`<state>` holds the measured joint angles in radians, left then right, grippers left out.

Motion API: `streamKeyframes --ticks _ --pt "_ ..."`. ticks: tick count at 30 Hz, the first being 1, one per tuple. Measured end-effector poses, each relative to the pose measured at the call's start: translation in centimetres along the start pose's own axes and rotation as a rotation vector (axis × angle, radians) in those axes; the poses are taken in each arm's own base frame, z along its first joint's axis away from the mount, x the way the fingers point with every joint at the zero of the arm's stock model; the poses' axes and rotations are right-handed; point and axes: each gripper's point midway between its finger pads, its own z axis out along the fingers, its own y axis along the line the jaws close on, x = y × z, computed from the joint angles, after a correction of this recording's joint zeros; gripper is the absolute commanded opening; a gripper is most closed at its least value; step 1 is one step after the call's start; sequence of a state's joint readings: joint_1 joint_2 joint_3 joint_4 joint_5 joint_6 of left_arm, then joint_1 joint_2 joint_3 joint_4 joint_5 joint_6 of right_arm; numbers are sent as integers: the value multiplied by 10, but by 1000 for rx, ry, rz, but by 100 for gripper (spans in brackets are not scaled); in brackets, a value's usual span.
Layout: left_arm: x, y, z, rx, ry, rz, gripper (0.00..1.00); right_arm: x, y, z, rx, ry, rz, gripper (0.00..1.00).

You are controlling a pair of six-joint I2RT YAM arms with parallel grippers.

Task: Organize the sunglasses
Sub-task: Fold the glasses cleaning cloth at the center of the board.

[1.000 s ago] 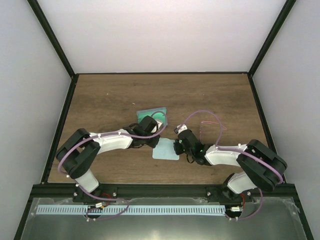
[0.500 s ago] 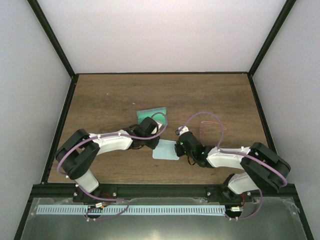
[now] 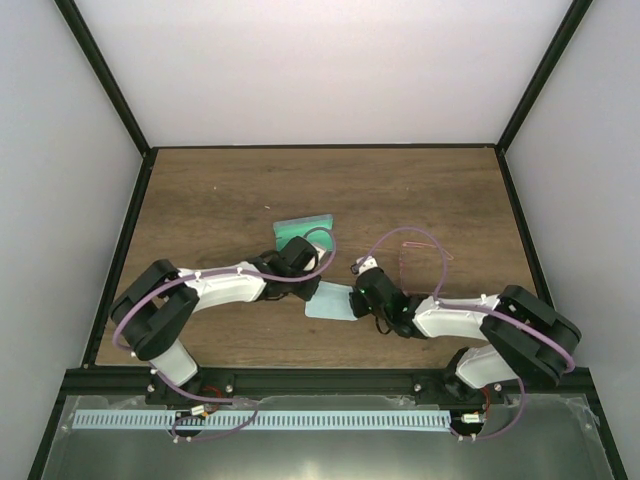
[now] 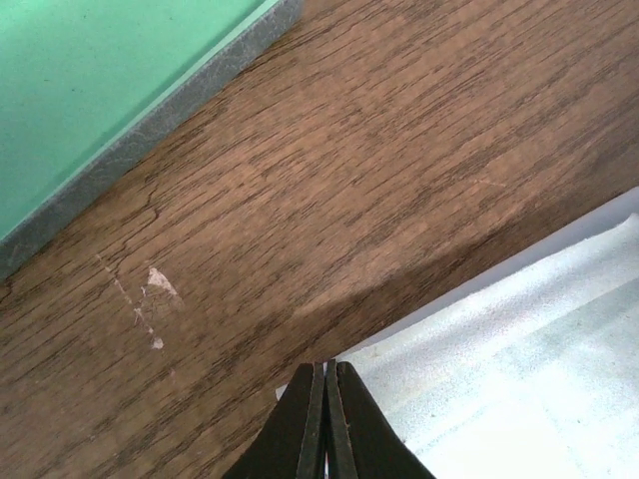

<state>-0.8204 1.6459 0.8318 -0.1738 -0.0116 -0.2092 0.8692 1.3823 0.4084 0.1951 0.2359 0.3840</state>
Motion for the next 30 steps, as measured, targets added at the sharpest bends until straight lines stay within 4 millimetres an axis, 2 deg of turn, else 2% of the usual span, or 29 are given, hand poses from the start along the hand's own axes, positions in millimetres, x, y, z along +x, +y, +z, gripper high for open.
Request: streamKeyframes --ticks 19,30 --pt "4 -6 -4 1 2 9 4 8 5 -6 17 15 -4 1" --pt "4 -12 -9 2 1 -9 5 3 6 -11 17 -1 0 1"
